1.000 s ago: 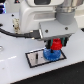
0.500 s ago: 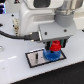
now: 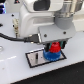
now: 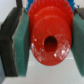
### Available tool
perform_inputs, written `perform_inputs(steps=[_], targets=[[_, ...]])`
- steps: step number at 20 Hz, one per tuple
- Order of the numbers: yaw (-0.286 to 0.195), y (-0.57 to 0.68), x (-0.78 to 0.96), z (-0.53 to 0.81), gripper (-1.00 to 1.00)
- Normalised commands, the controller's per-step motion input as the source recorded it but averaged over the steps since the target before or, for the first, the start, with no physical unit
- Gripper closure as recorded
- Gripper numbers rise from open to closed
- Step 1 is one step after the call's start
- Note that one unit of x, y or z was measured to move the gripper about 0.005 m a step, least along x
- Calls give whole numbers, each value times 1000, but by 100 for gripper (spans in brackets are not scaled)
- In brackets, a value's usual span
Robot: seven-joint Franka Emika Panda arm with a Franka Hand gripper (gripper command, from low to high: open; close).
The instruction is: Insert the blue gear onto the right peg, followed by the red gear
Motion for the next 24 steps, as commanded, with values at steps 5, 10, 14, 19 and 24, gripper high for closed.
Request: perform_inputs(steps=[5,10,14,19,24], targets=[[0,-123,196,191,100],[0,-75,207,119,100],[0,-41,134,12,100],[0,-47,127,-7,100],[0,-53,176,-25,100]])
